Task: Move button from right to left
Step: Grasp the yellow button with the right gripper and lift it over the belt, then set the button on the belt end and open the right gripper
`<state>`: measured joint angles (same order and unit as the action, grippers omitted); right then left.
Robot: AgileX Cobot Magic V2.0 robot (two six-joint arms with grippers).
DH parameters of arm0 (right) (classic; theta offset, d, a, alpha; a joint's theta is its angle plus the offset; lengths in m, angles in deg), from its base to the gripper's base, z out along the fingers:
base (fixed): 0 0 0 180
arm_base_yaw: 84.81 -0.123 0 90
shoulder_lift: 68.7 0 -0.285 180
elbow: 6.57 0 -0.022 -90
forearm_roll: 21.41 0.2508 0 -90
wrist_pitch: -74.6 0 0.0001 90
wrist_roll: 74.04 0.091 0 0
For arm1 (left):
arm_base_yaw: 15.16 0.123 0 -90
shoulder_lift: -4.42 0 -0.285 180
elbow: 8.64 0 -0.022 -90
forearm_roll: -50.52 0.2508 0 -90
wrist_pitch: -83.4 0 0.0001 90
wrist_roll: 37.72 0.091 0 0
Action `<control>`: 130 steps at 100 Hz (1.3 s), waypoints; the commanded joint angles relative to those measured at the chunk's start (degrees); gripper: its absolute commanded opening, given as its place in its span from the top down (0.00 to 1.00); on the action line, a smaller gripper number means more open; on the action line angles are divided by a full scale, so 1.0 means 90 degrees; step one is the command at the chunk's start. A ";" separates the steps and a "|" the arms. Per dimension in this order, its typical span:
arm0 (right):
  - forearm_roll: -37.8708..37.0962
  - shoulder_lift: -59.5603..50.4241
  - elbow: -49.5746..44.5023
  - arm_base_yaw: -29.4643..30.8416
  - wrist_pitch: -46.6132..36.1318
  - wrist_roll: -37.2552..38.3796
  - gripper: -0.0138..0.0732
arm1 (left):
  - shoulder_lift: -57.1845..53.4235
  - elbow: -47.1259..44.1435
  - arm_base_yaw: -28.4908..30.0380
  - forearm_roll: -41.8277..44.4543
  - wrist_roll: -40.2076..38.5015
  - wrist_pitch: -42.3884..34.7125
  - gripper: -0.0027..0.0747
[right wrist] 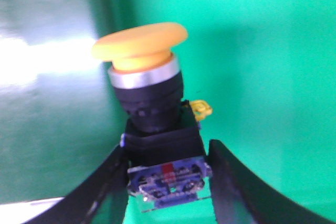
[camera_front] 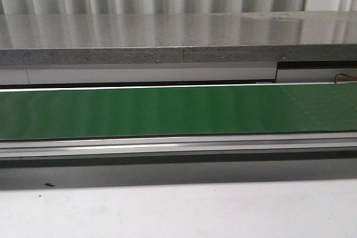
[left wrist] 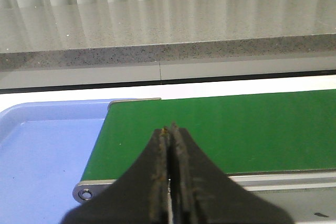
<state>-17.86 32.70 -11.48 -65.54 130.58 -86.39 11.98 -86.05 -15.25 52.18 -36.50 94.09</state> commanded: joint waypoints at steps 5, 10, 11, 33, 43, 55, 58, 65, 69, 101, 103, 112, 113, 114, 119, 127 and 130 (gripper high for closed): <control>0.0055 -0.0392 0.0188 -0.0473 0.0103 0.0552 0.60 | -0.0206 -0.0245 -0.0038 -0.0016 -0.0056 -0.0493 0.99; 0.0055 -0.0362 0.0188 -0.0634 0.0103 0.0791 0.60 | -0.0206 -0.0245 -0.0038 -0.0016 -0.0056 -0.0493 0.99; 0.0055 -0.0343 0.0188 -0.0653 0.0103 0.0853 0.60 | -0.0206 -0.0245 -0.0038 -0.0016 -0.0056 -0.0493 0.99; 0.0100 0.0108 0.0188 -0.0849 -0.0027 0.1285 0.60 | -0.0206 -0.0245 -0.0038 -0.0016 -0.0056 -0.0493 0.99; 0.0108 0.0221 0.0188 -0.0849 -0.0033 0.1285 0.59 | -0.0206 -0.0245 -0.0038 -0.0016 -0.0056 -0.0493 0.99; 0.0127 0.0201 0.0188 -0.0849 -0.0058 0.1285 0.41 | -0.0206 -0.0245 -0.0038 -0.0016 -0.0056 -0.0493 0.99; 0.0158 0.0185 0.0188 -0.0849 -0.0058 0.1275 0.34 | -0.0206 -0.0245 -0.0038 -0.0016 -0.0056 -0.0493 0.99; 0.0330 0.0089 0.0188 -0.0849 -0.0058 0.1165 0.20 | -0.0206 -0.0245 -0.0038 -0.0016 -0.0056 -0.0493 0.99; 0.0515 0.0004 0.0188 -0.0849 -0.0058 0.1036 0.15 | -0.0206 -0.0245 -0.0038 -0.0016 -0.0056 -0.0493 0.99; 0.0856 -0.1189 0.0095 -0.1359 -0.0188 0.0507 0.22 | -0.0206 -0.0245 -0.0038 -0.0016 -0.0056 -0.0493 0.99; 0.0768 -0.1262 0.0061 -0.1430 -0.0229 0.0507 0.24 | -0.0206 -0.0245 -0.0038 -0.0016 -0.0056 -0.0493 0.99; 0.0402 -0.1610 -0.0136 -0.1688 -0.0467 0.0507 0.44 | -0.0206 -0.0245 -0.0038 -0.0016 -0.0056 -0.0493 0.99; 0.0378 -0.1634 -0.0153 -0.1727 -0.0482 0.0507 0.47 | -0.0206 -0.0245 -0.0038 -0.0016 -0.0056 -0.0493 0.99; 0.0343 -0.1686 -0.0171 -0.1745 -0.0510 0.0507 0.49 | -0.0206 -0.0245 -0.0038 -0.0016 -0.0056 -0.0493 0.99; 0.0232 -0.1859 -0.0333 -0.1856 -0.0601 0.0507 0.62 | -0.0206 -0.0245 -0.0038 -0.0016 -0.0056 -0.0493 0.99; 0.0187 -0.2139 -0.0585 -0.1964 -0.0788 0.0507 0.82 | -0.0206 -0.0245 -0.0038 -0.0016 -0.0056 -0.0493 0.99; 0.0187 -0.2278 -0.0694 -0.1983 -0.0885 0.0507 0.88 | -0.0206 -0.0245 -0.0038 -0.0016 -0.0056 -0.0493 0.99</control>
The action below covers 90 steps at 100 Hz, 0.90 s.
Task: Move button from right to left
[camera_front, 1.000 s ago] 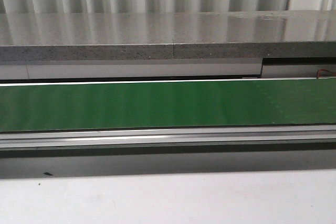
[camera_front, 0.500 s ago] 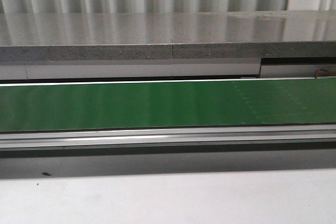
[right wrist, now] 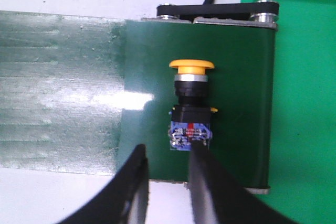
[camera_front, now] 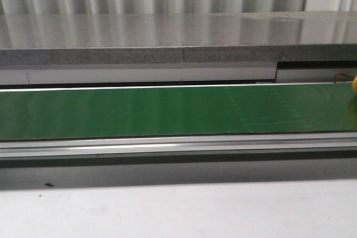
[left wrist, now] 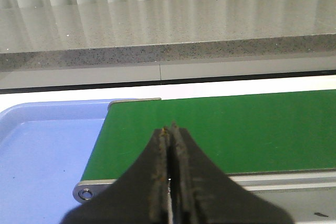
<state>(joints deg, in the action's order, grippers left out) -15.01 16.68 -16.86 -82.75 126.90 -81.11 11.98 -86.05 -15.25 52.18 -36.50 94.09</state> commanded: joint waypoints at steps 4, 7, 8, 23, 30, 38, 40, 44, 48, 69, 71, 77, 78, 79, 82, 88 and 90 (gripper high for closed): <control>-0.0129 -0.0640 -0.0277 -0.0078 -0.0640 -0.0079 0.92 | -0.0206 -0.0245 -0.0038 -0.0016 -0.0056 -0.0493 0.99; -0.0129 -0.0784 -0.0396 -0.0078 -0.0735 -0.0079 0.91 | -0.0206 -0.0245 -0.0038 -0.0016 -0.0056 -0.0493 0.99; -0.0129 -0.0814 -0.0455 -0.0078 -0.0781 -0.0079 0.91 | -0.0206 -0.0245 -0.0038 -0.0016 -0.0056 -0.0493 0.99; -0.0129 -0.1463 -0.1114 -0.0078 -0.1318 -0.0079 0.92 | -0.0206 -0.0245 -0.0038 -0.0016 -0.0056 -0.0493 0.99; -0.0129 -0.1825 -0.1476 -0.0078 -0.1682 -0.0079 0.92 | -0.0206 -0.0245 -0.0038 -0.0016 -0.0056 -0.0493 0.99; -0.0129 -0.2313 -0.1938 -0.0078 -0.2139 -0.0079 0.92 | -0.0206 -0.0245 -0.0038 -0.0016 -0.0056 -0.0493 0.99; -0.0129 -0.2445 -0.2017 -0.0078 -0.2219 -0.0079 0.92 | -0.0206 -0.0245 -0.0038 -0.0016 -0.0056 -0.0493 0.99; -0.0129 -0.2673 -0.2259 -0.0078 -0.2472 -0.0079 0.92 | -0.0206 -0.0245 -0.0038 -0.0016 -0.0056 -0.0493 0.99; -0.0129 -0.2949 -0.2512 -0.0078 -0.2743 -0.0079 0.92 | -0.0206 -0.0245 -0.0038 -0.0016 -0.0056 -0.0493 0.99; -0.0129 -0.4367 -0.3774 -0.0078 -0.3882 -0.0079 0.92 | -0.0206 -0.0245 -0.0038 -0.0016 -0.0056 -0.0493 0.99; -0.0129 -0.4554 -0.3894 -0.0078 -0.3958 -0.0079 0.92 | -0.0206 -0.0245 -0.0038 -0.0016 -0.0056 -0.0493 0.99; -0.0129 -0.4929 -0.4197 -0.0078 -0.4105 -0.0079 0.92 | -0.0206 -0.0245 -0.0038 -0.0016 -0.0056 -0.0493 0.99; -0.0129 -0.4975 -0.4265 -0.0078 -0.4131 -0.0079 0.92 | -0.0206 -0.0245 -0.0038 -0.0016 -0.0056 -0.0493 0.99; -0.0129 -0.5020 -0.4300 -0.0078 -0.4137 -0.0079 0.92 | -0.0206 -0.0245 -0.0038 -0.0016 -0.0056 -0.0493 0.99; -0.0129 -0.5241 -0.4458 -0.0078 -0.4178 -0.0079 0.92 | -0.0206 -0.0245 -0.0038 -0.0016 -0.0056 -0.0493 0.99; -0.0129 -0.5618 -0.4726 -0.0078 -0.4231 -0.0079 0.92 | -0.0206 -0.0245 -0.0038 -0.0016 -0.0056 -0.0493 0.99; -0.0129 -0.5738 -0.4805 -0.0078 -0.4236 -0.0079 0.92 | -0.0206 -0.0245 -0.0038 -0.0016 -0.0056 -0.0493 0.99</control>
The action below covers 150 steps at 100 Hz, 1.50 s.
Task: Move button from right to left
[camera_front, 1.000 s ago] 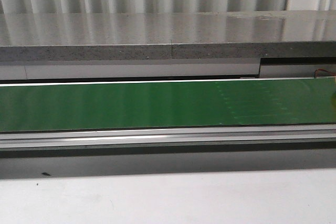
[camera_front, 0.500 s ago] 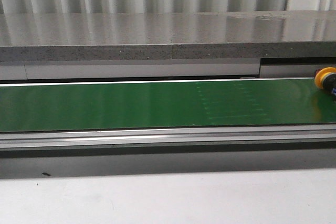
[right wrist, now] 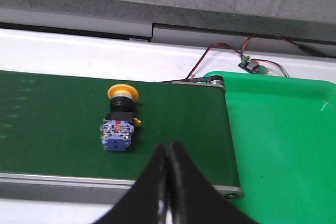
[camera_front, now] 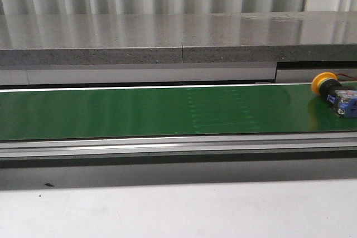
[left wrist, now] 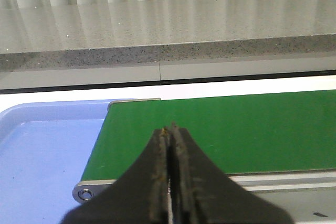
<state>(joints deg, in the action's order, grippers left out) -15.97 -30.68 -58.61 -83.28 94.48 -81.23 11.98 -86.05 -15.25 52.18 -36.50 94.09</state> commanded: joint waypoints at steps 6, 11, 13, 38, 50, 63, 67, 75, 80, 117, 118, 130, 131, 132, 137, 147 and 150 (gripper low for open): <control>-0.0023 -0.0777 -0.0354 -0.0019 -0.0642 -0.0066 0.92 | -0.0206 -0.0245 -0.0038 -0.0016 -0.0056 -0.0493 0.99; -0.0023 -0.1013 -0.0497 -0.0019 -0.0655 -0.0066 0.92 | -0.0206 -0.0245 -0.0038 -0.0016 -0.0056 -0.0493 0.99; -0.0023 -0.1110 -0.0535 -0.0019 -0.0661 -0.0066 0.92 | -0.0206 -0.0245 -0.0038 -0.0016 -0.0056 -0.0493 0.99; -0.0024 -0.1762 -0.0865 -0.0019 -0.0747 -0.0066 0.92 | -0.0206 -0.0245 -0.0038 0.0194 -0.0044 -0.0546 0.99; -0.0024 -0.1759 -0.0865 -0.0019 -0.0784 -0.0066 0.92 | -0.0206 -0.0245 -0.0038 0.0194 -0.0044 -0.0546 0.99; -0.0024 -0.1759 -0.0865 -0.0019 -0.0784 -0.0066 0.92 | -0.0206 -0.0245 -0.0038 0.0194 -0.0044 -0.0735 0.99; -0.0024 -0.1759 -0.0865 -0.0019 -0.0780 -0.0066 0.92 | -0.0206 -0.0245 -0.0038 0.0194 -0.0044 -0.0833 0.99; -0.0024 -0.1759 -0.0865 -0.0019 -0.0763 -0.0066 0.92 | -0.0206 -0.0245 -0.0038 0.0194 -0.0044 -0.1121 0.99; -0.0024 -0.1759 -0.0865 -0.0019 -0.0763 -0.0066 0.92 | -0.0206 -0.0193 -0.0038 0.0153 -0.0058 -0.1283 0.99; -0.0024 -0.1759 -0.0865 -0.0019 -0.0763 -0.0066 0.92 | 0.1010 0.1610 -0.0038 0.0057 -0.0135 0.0494 0.99; -0.0024 -0.1759 -0.0865 -0.0019 -0.0763 -0.0066 0.92 | 0.1054 0.1650 -0.0038 0.0041 -0.0135 0.0570 0.99; -0.0024 -0.1759 -0.0865 -0.0019 -0.0763 -0.0066 0.92 | 0.1840 0.2297 -0.0038 0.0022 -0.0135 0.1261 0.99; -0.0024 -0.1759 -0.0865 -0.0019 -0.0763 -0.0066 0.92 | 0.1936 0.2366 -0.0038 0.0022 -0.0135 0.1303 0.99; -0.0024 -0.1759 -0.0865 -0.0019 -0.0763 -0.0066 0.92 | 0.1984 0.2398 -0.0038 0.0022 -0.0135 0.1378 0.99; -0.0024 -0.1759 -0.0865 -0.0019 -0.0763 -0.0066 0.92 | 0.2319 0.2605 -0.0038 0.0034 -0.0135 0.1554 0.99; -0.0024 -0.1759 -0.0865 -0.0019 -0.0763 -0.0066 0.92 | 0.2959 0.2932 -0.0038 0.0034 -0.0135 0.1820 0.98; -0.0024 -0.1759 -0.0865 -0.0019 -0.0763 -0.0066 0.92 | 0.3175 0.3041 -0.0038 0.0018 -0.0135 0.1905 0.95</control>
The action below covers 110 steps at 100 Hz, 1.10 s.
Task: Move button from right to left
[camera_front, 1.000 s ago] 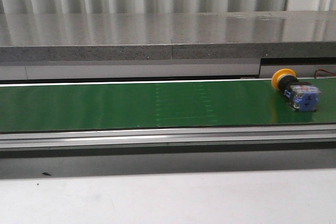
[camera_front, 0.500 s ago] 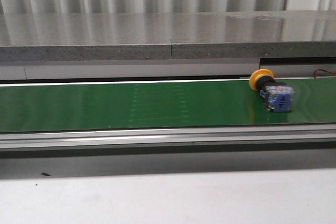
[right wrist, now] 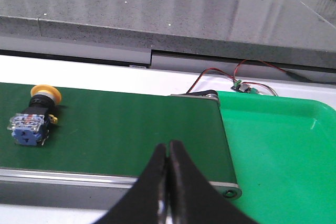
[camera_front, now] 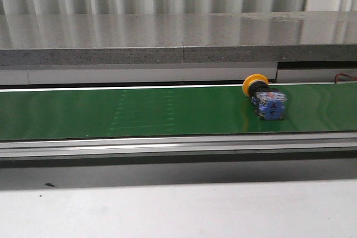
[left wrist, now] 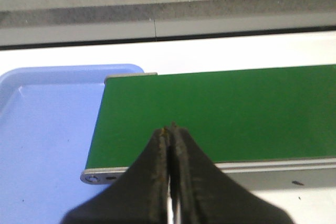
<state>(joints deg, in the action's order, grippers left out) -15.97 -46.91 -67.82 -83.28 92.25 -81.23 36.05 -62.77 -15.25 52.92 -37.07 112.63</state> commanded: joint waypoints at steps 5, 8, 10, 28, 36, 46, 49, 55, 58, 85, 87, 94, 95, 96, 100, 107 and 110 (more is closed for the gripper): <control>-0.0024 0.0044 0.0157 -0.0019 -0.0515 -0.0066 0.92 | 0.0786 0.0591 -0.0038 -0.0075 -0.0072 -0.0025 0.86; -0.0024 0.0044 0.0157 -0.0019 -0.0515 -0.0066 0.92 | 0.0930 0.0656 -0.0038 -0.0075 -0.0072 0.0025 0.77; -0.0024 0.0044 0.0157 -0.0019 -0.0515 -0.0066 0.92 | 0.1030 0.0698 -0.0038 -0.0111 -0.0072 0.0026 0.70; -0.0024 0.0044 0.0157 -0.0019 -0.0515 -0.0066 0.92 | 0.1651 0.1015 -0.0038 -0.0267 -0.0072 -0.0047 0.22; -0.0024 0.0044 0.0157 -0.0019 -0.0515 -0.0066 0.92 | 0.1804 0.1090 -0.0038 -0.0590 -0.0072 -0.0118 0.20; -0.0024 0.0044 0.0157 -0.0019 -0.0515 -0.0066 0.92 | 0.1935 0.1131 -0.0038 -0.1040 -0.0072 -0.0427 0.22; -0.0024 0.0044 0.0157 -0.0019 -0.0515 -0.0066 0.92 | 0.1968 0.1131 -0.0038 -0.1156 -0.0072 -0.0520 0.23; -0.0024 0.0044 0.0157 -0.0019 -0.0515 -0.0066 0.92 | 0.1995 0.1131 -0.0038 -0.1441 -0.0072 -0.0629 0.24; -0.0024 0.0044 0.0157 -0.0019 -0.0515 -0.0066 0.92 | 0.2022 0.1176 -0.0038 -0.1562 -0.0072 -0.0557 0.24; -0.0024 0.0044 0.0157 -0.0019 -0.0515 -0.0066 0.92 | 0.2920 0.2138 -0.0038 -0.2217 -0.0072 0.1185 0.24; -0.0024 0.0044 0.0157 -0.0019 -0.0515 -0.0066 0.92 | 0.3018 0.2234 -0.0038 -0.2258 -0.0072 0.1284 0.24; -0.0024 0.0044 0.0157 -0.0019 -0.0515 -0.0066 0.92 | 0.3369 0.2557 -0.0052 -0.2545 -0.0011 0.1640 0.24; -0.0024 0.0044 0.0157 -0.0019 -0.0515 -0.0066 0.92 | 0.3405 0.2590 -0.0053 -0.2601 0.0002 0.1677 0.24; -0.0024 0.0044 0.0157 -0.0019 -0.0515 -0.0066 0.92 | 0.3481 0.2659 -0.0053 -0.2627 0.0024 0.1717 0.24; -0.0024 0.0044 0.0157 -0.0019 -0.0515 -0.0066 0.92 | 0.3712 0.2861 -0.0066 -0.2783 0.0098 0.1976 0.24; -0.0024 0.0044 0.0157 -0.0019 -0.0515 -0.0066 0.92 | 0.4122 0.3213 -0.0177 -0.2903 0.0119 0.2345 0.24; -0.0024 0.0044 0.0157 -0.0019 -0.0515 -0.0066 0.92 | 0.4282 0.3349 -0.0247 -0.2915 0.0119 0.2444 0.24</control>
<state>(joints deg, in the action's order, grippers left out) -15.97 -46.91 -67.82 -83.28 92.25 -81.23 71.62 -37.34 -16.03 29.75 -36.44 133.30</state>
